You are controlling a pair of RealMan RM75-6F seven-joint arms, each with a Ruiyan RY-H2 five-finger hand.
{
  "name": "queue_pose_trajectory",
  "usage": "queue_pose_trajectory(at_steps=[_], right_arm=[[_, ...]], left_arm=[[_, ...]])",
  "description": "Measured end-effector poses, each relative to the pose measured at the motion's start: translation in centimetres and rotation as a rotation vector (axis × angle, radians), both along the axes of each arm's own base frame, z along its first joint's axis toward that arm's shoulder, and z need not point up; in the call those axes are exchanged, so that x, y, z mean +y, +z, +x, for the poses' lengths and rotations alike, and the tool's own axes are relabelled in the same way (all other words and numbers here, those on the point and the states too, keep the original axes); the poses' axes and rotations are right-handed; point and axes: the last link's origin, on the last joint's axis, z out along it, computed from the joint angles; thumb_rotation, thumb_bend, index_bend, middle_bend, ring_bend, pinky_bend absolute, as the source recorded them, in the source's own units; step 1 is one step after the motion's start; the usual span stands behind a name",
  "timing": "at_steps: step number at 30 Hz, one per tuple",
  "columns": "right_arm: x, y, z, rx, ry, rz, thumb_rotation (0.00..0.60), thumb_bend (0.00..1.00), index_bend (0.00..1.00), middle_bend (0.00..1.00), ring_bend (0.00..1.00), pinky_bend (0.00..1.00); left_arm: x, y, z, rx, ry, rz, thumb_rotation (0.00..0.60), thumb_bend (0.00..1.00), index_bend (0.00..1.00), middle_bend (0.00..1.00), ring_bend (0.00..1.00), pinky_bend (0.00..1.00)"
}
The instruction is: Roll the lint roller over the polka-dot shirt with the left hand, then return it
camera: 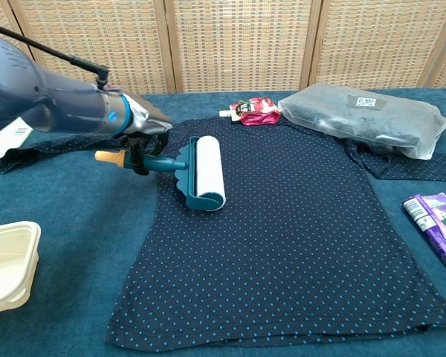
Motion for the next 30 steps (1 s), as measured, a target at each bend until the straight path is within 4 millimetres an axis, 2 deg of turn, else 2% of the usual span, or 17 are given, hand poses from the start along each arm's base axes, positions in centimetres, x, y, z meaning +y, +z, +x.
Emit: queue_pose_trajectory(at_steps=[19,24,30], right_arm=[[-0.2,0.0,-0.1,-0.037,0.010,0.021,0.600,0.09,0.00,0.00,0.00,0.00],[-0.1,0.2,-0.1,-0.040,0.011,0.014,0.600,0.09,0.00,0.00,0.00,0.00],[0.0,0.1,0.2,-0.035,0.022,0.018,0.600,0.09,0.00,0.00,0.00,0.00]], left_arm=[[-0.8,-5.2,7.6,0.001,-0.018,-0.003,0.600,0.58,0.89,0.90,0.72,0.66],[-1.4,-6.0,7.8,0.025,-0.025,-0.020,0.600,0.58,0.89,0.90,0.72,0.66],[-1.7,-5.1,6.8,0.047,-0.028,-0.018,0.600,0.58,0.89,0.91,0.72,0.66]])
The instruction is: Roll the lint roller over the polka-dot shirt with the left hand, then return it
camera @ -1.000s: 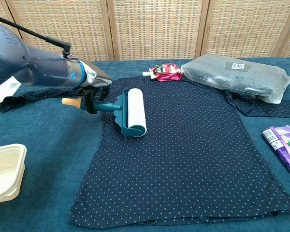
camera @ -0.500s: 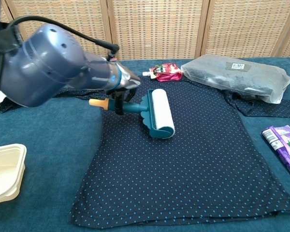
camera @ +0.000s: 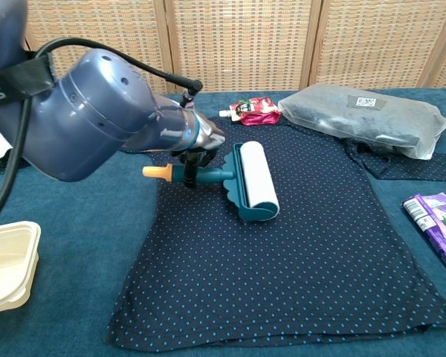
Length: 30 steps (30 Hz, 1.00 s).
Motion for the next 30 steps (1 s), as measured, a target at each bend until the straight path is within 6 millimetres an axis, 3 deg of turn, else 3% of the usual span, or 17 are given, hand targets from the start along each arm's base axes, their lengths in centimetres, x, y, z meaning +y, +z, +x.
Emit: queue_pose_trajectory(at_steps=[6,18,22,30], right_arm=[[0.1,-0.3,0.4,0.007,0.014,0.010,0.600,0.09,0.00,0.00,0.00,0.00],[0.4,-1.0,0.9,0.033,0.030,0.020,0.600,0.09,0.00,0.00,0.00,0.00],[0.4,-1.2,1.0,0.038,0.035,0.028,0.600,0.09,0.00,0.00,0.00,0.00],[0.5,-1.4,1.1,0.039,0.037,0.034,0.600,0.09,0.00,0.00,0.00,0.00]], left_arm=[[-0.3,1.8,-2.0,0.024,0.004,0.006,0.600,0.58,0.89,0.90,0.72,0.66],[-1.0,7.8,-8.8,0.073,0.007,0.039,0.600,0.59,0.89,0.91,0.72,0.66],[-1.2,8.1,-9.7,0.062,0.016,0.036,0.600,0.59,0.89,0.91,0.72,0.66],[-1.1,6.8,-9.6,0.041,0.023,0.025,0.600,0.59,0.89,0.90,0.72,0.66]])
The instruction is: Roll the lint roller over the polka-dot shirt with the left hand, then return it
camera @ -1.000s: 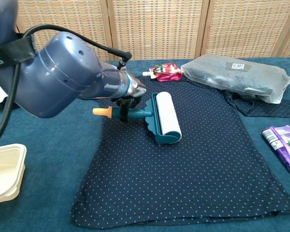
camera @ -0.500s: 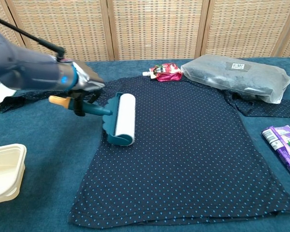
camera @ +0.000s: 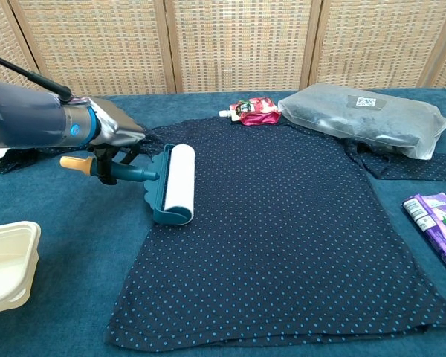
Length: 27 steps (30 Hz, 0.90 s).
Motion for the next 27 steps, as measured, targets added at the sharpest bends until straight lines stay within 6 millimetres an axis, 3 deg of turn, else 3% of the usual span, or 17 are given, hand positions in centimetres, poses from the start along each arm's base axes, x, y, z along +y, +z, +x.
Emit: queue_pose_trajectory(at_steps=[3,22,27], right_arm=[[0.0,-0.1,0.0,-0.001,-0.001,0.007,0.600,0.09,0.00,0.00,0.00,0.00],[-0.3,-0.1,-0.8,-0.012,-0.029,0.014,0.600,0.09,0.00,0.00,0.00,0.00],[-0.4,0.0,-0.9,-0.014,-0.032,0.006,0.600,0.09,0.00,0.00,0.00,0.00]], left_arm=[[0.2,-0.8,0.6,-0.012,0.003,-0.002,0.600,0.59,0.89,0.90,0.72,0.66],[1.2,-7.2,9.4,-0.080,0.018,-0.009,0.600,0.58,0.89,0.91,0.72,0.66],[1.1,-7.7,10.7,-0.096,0.010,-0.010,0.600,0.58,0.89,0.91,0.72,0.66]])
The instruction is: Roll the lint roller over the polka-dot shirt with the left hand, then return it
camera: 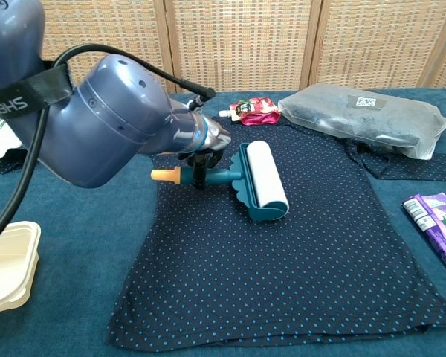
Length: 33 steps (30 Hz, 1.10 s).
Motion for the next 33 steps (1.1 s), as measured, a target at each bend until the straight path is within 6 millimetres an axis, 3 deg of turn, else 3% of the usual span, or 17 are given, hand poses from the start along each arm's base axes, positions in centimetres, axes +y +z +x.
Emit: queue_pose_trajectory(at_steps=[4,8,19,23,26,33], right_arm=[[0.0,0.1,-0.1,0.001,-0.003,-0.005,0.600,0.09,0.00,0.00,0.00,0.00],[0.0,0.1,0.0,0.002,0.004,-0.003,0.600,0.09,0.00,0.00,0.00,0.00],[0.5,-0.3,0.9,0.016,0.037,0.006,0.600,0.09,0.00,0.00,0.00,0.00],[0.7,-0.7,1.2,0.022,0.047,0.017,0.600,0.09,0.00,0.00,0.00,0.00],[0.8,-0.9,1.4,0.026,0.055,0.020,0.600,0.09,0.00,0.00,0.00,0.00],[1.0,-0.9,1.7,0.033,0.070,0.013,0.600,0.09,0.00,0.00,0.00,0.00]], left_arm=[[-0.1,0.1,0.3,-0.003,-0.006,0.002,0.600,0.58,0.89,0.91,0.72,0.66],[-0.1,0.9,-0.6,0.004,0.001,0.006,0.600,0.58,0.89,0.91,0.72,0.66],[0.1,6.4,-8.2,0.046,0.054,0.063,0.600,0.58,0.89,0.91,0.72,0.66],[0.1,8.1,-9.6,0.044,0.050,0.084,0.600,0.57,0.91,0.90,0.72,0.64],[0.1,9.3,-10.4,0.024,0.035,0.101,0.600,0.55,0.90,0.85,0.71,0.60],[0.0,12.6,-12.5,-0.035,0.020,0.143,0.600,0.38,0.77,0.68,0.58,0.47]])
